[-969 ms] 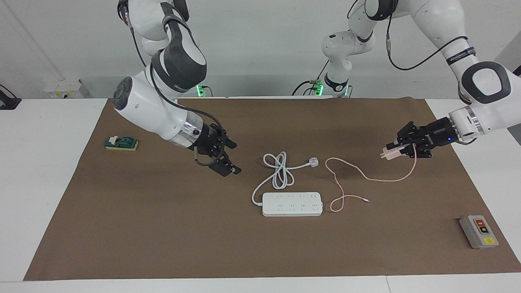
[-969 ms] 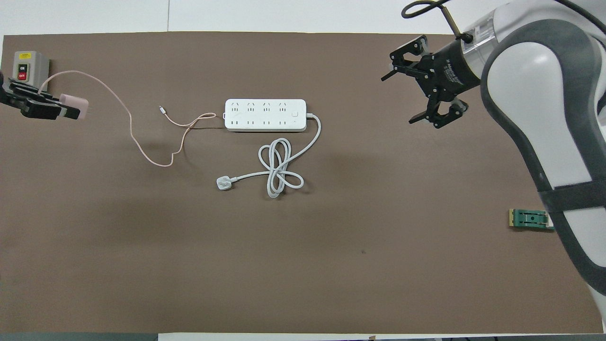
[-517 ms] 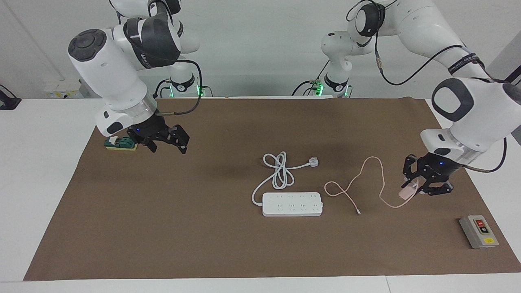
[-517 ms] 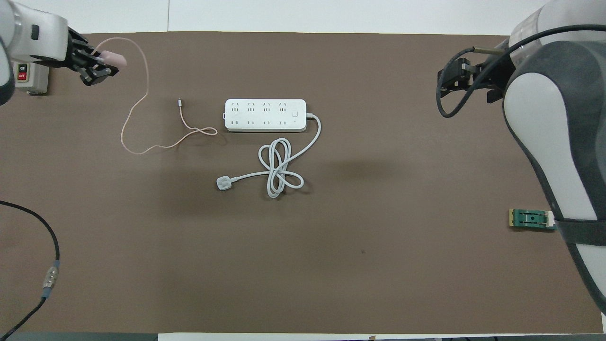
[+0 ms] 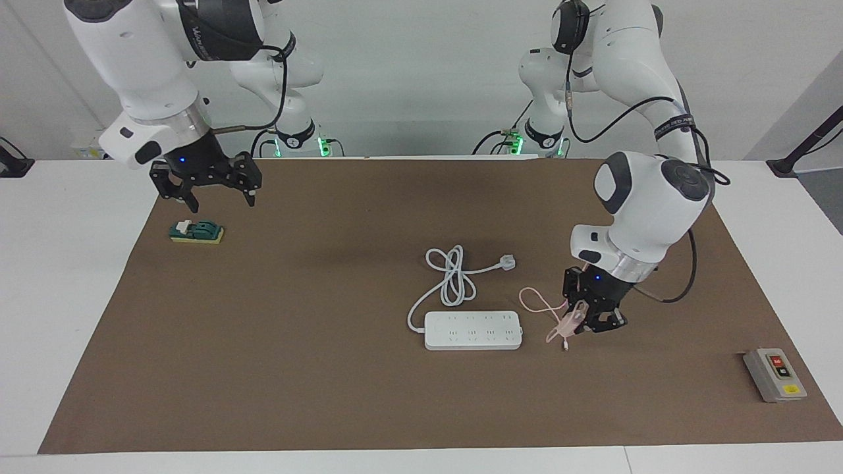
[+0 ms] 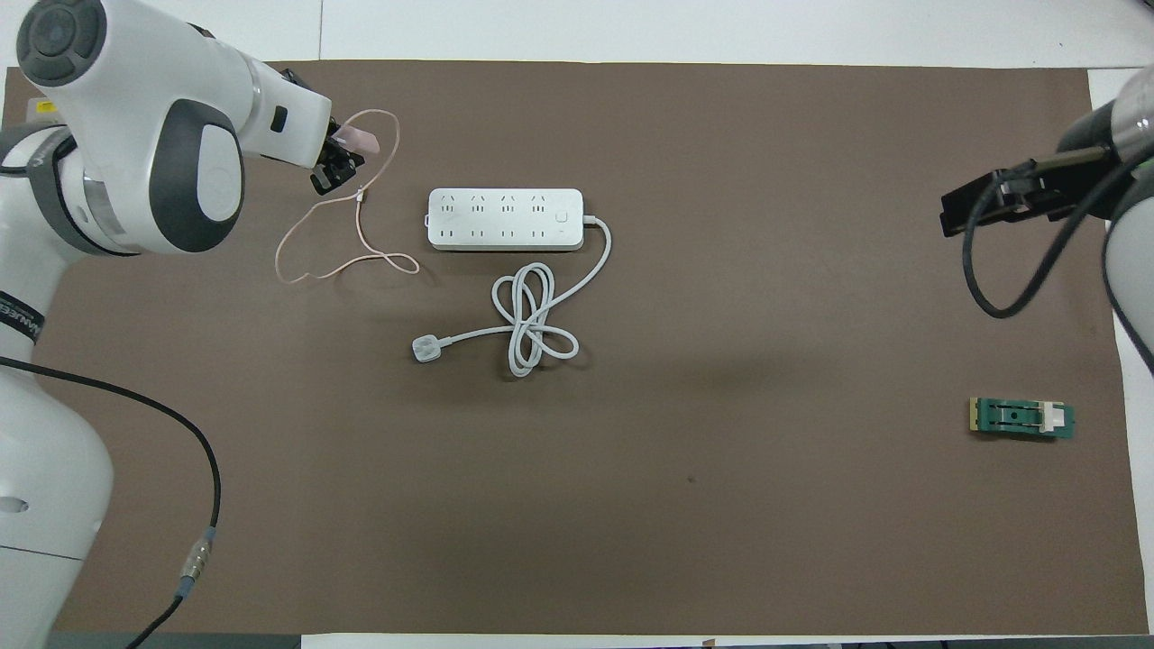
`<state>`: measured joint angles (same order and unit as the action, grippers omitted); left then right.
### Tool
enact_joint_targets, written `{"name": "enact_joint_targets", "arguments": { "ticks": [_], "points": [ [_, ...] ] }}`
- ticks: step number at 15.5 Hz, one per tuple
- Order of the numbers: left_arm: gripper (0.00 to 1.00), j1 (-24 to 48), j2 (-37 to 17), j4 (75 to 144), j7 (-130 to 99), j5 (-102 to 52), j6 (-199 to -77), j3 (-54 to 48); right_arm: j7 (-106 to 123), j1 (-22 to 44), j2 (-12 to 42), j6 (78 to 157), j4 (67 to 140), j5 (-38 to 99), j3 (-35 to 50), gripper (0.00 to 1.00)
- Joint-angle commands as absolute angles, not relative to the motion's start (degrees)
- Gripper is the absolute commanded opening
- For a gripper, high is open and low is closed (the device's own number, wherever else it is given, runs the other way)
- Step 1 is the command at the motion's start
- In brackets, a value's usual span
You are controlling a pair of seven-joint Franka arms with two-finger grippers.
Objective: Plug charger into power strip
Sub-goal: 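Carry the charger with the left gripper to the power strip socket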
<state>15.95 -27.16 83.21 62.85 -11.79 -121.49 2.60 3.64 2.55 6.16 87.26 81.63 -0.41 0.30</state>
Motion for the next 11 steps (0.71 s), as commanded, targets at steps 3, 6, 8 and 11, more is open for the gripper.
{"name": "enact_joint_targets", "arguments": {
  "ticks": [3,6,8,11],
  "points": [
    [0.00,19.5,-20.6,94.6,60.2,-10.7,-123.3,3.2,2.3,0.4,-2.9,88.6,94.8,-0.5,1.5,1.00],
    [0.00,22.1,-19.3,97.6,59.8,-10.7,-123.4,3.3,0.5,0.3,-3.0,89.1,95.2,-0.5,1.6,1.00],
    [0.00,23.3,-19.2,97.9,58.5,-10.7,-123.2,3.3,0.4,0.1,-2.9,89.4,94.9,-0.3,1.8,1.00],
    [0.00,25.2,-18.7,99.9,53.2,-10.8,-123.0,3.1,0.1,0.1,-2.9,89.4,94.8,-0.2,2.4,1.00]
  ]
}}
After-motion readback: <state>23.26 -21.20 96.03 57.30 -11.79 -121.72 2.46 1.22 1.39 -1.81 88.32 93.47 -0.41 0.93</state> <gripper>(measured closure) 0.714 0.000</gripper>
